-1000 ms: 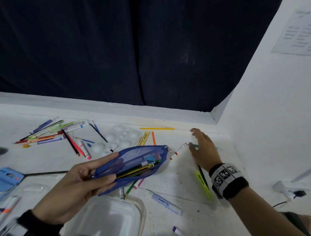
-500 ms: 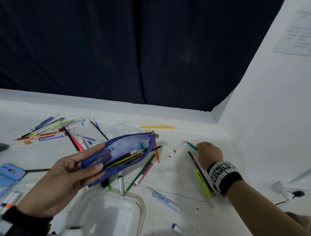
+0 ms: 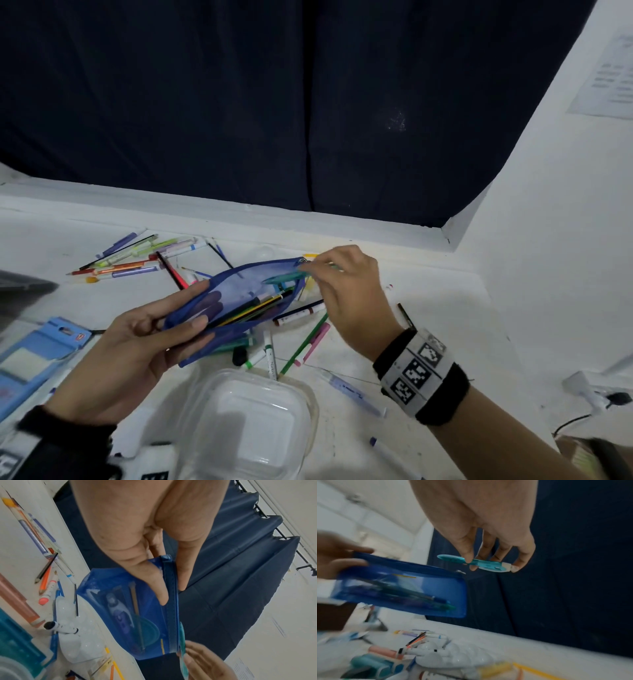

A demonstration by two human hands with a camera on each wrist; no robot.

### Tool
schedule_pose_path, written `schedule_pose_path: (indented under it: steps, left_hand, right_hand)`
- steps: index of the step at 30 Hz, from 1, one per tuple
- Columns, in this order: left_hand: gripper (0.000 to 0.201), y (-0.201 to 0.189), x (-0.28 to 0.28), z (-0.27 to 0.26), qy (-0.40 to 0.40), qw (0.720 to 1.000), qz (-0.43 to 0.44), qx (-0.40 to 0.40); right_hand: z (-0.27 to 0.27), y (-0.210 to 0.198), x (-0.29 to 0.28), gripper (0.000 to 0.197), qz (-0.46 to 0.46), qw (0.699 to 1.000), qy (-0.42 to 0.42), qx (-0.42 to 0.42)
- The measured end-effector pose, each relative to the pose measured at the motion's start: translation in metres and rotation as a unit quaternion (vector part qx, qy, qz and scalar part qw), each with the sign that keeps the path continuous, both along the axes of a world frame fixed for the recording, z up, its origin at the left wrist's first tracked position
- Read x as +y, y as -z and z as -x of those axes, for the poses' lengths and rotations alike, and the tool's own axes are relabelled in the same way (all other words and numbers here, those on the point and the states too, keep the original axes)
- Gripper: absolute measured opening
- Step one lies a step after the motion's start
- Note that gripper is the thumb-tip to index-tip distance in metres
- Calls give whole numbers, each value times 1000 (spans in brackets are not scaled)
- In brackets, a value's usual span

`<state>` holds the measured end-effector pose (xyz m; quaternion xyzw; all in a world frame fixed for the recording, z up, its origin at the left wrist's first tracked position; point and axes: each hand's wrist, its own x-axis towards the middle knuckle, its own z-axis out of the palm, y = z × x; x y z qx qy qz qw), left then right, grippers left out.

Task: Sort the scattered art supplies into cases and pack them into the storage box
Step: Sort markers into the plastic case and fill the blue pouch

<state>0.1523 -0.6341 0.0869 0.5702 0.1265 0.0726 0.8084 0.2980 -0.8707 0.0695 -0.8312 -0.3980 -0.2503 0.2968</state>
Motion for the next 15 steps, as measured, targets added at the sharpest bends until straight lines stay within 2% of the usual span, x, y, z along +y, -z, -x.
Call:
schedule_pose_path:
  steps: [3,6,7,9,11,13,15]
  left_hand:
    - [54,-3,10,16,-3,1000,6,-4]
    - [49,-6,22,32,-4,1000,5,-4]
    - [53,-6,26,37,1,1000,2,-4]
    - [63,-7,36,46,-6,1000,-3,-2]
    - [62,-7,49,54,-27,1000,4,-1]
    - [68,-6,62,61,-33,999,4,1]
    - [76,-5,77,69,-40,999,-1,1]
  right_hand:
    - [17,-9,36,49,121,987,-23,-101]
    - [32,-9,68,53,166,975,-100,-110]
    - [37,-9,77,53,165,974,-122,-97]
    - [48,-10,93,47,116,980,-152,-48]
    - [53,-14,103,30,11,987,-161,22]
    - [49,-16,106,23,-67,983,-151,81]
    - [40,-16,105,19,-79,980,-148,107]
